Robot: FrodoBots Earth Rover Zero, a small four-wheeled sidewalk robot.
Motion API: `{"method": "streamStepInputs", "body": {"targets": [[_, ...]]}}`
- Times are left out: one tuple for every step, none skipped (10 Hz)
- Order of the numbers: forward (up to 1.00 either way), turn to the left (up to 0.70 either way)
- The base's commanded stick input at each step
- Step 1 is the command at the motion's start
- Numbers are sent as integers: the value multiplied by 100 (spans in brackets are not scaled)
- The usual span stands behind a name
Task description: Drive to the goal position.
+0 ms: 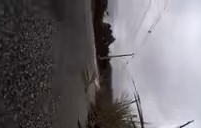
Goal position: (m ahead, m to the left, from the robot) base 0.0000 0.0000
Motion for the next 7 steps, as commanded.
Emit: {"method": "streamStepInputs", "body": {"targets": [[28,0],[0,0],[0,0],[0,0],[0,0],[0,0],[0,0]]}}
